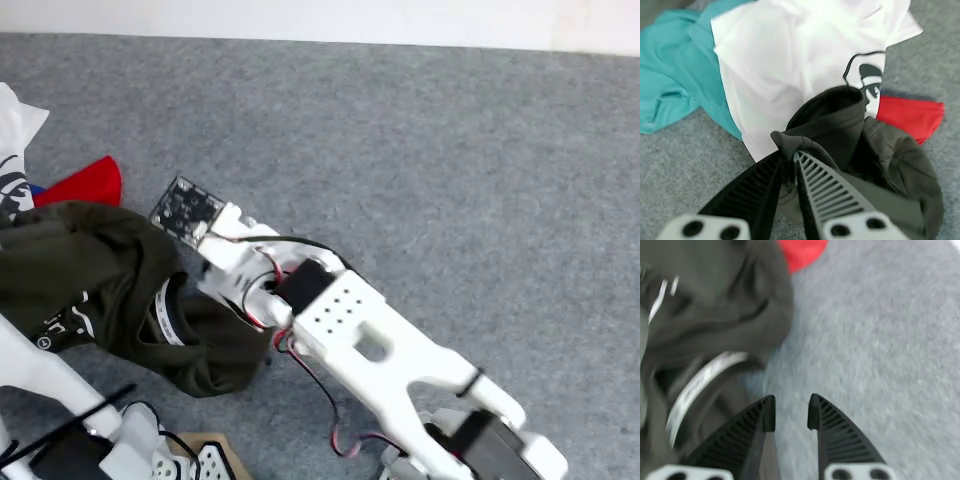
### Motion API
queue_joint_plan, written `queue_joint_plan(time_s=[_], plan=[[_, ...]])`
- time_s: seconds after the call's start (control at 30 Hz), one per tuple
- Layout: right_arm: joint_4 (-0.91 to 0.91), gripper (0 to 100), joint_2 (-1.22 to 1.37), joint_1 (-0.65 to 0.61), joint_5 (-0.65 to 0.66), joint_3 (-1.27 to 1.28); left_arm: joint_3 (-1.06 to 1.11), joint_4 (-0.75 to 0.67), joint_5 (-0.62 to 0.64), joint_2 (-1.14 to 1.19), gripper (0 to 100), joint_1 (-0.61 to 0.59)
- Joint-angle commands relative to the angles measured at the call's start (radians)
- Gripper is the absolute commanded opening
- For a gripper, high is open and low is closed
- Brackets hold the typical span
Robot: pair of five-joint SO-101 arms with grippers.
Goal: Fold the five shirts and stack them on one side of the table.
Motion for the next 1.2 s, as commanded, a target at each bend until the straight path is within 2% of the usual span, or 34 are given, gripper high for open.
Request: queue_joint_plan(time_s=[0.0, 0.2, 0.5, 0.67, 0.97, 1.17], plan=[[-0.173, 11.9, 0.090, -0.008, -0.106, -0.045, 0.076, -0.069, -0.011, -0.013, 1, -0.012], [-0.295, 12.0, 0.320, -0.012, -0.230, -0.186, 0.116, -0.107, -0.008, -0.013, 1, -0.042], [-0.300, 12.0, 0.590, -0.033, -0.265, -0.369, 0.117, -0.147, -0.005, -0.005, 1, -0.099], [-0.302, 12.0, 0.656, -0.062, -0.262, -0.377, 0.130, -0.158, -0.005, -0.005, 1, -0.104], [-0.303, 12.1, 0.680, -0.111, -0.261, -0.378, 0.259, -0.293, -0.005, -0.012, 1, -0.101], [-0.298, 11.7, 0.723, -0.110, -0.259, -0.387, 0.262, -0.299, -0.005, -0.013, 1, -0.104]])
